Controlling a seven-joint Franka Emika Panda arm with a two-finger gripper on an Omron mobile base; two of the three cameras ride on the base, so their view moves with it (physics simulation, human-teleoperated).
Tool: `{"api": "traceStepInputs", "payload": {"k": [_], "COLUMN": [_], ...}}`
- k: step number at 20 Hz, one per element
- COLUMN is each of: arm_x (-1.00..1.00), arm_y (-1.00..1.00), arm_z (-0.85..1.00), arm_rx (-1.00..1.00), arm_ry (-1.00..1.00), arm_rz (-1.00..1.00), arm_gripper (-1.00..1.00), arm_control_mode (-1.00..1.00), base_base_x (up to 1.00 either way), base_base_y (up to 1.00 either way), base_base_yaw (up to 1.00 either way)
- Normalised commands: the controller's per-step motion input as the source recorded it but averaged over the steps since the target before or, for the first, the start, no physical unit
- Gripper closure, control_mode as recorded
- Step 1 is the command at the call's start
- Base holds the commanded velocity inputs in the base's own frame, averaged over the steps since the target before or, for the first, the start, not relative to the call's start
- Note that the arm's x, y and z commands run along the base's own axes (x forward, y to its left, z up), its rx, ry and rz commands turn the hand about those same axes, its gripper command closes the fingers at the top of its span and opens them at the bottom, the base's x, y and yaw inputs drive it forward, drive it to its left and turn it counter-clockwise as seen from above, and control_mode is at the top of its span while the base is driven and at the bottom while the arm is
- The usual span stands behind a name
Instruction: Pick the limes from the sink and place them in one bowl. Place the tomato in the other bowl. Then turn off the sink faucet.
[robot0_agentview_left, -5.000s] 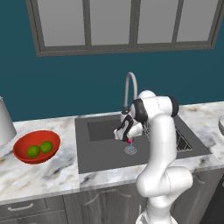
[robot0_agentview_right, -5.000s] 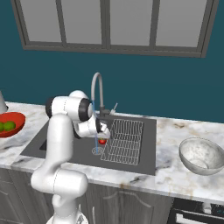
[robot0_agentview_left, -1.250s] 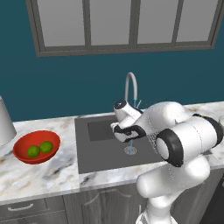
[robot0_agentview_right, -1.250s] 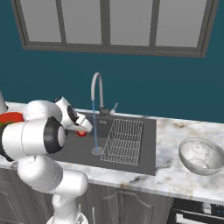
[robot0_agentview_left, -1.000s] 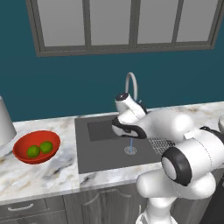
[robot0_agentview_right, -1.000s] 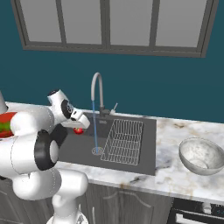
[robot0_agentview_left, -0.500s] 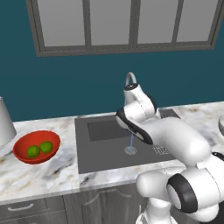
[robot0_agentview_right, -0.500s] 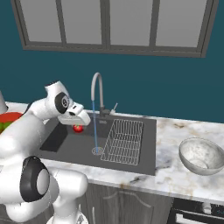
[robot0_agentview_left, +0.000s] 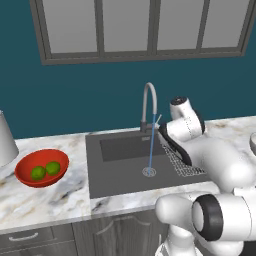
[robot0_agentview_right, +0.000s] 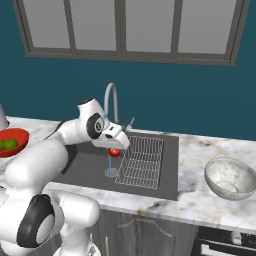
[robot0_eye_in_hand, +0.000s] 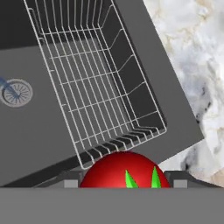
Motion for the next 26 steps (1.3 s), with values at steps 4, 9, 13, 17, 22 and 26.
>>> {"api": "traceStepInputs", "payload": {"k": [4,9,13,17,22,26], "arm_x": [0.22,0.21,0.17,0.07,0.03,0.01], "arm_y": [-0.8,-0.77,-0.79,-0.84,-0.91,-0.91], "arm_z": [0.05,0.18,0.24,0.15,0.0,0.0], "arm_rx": [0.01,0.01,0.02,0.02,0.02,0.0], "arm_ry": [0.02,0.11,0.11,0.07,0.03,0.0], "arm_rz": [0.0,-0.03,-0.03,-0.01,0.0,-0.01], "arm_gripper": [1.0,1.0,1.0,1.0,1.0,1.0], "arm_control_mode": [-1.0,-1.0,-1.0,-1.0,-1.0,-1.0], "base_base_x": [0.0,0.0,0.0,0.0,0.0,0.0], "base_base_y": [0.0,0.0,0.0,0.0,0.0,0.0], "base_base_yaw": [0.0,0.0,0.0,0.0,0.0,0.0]}}
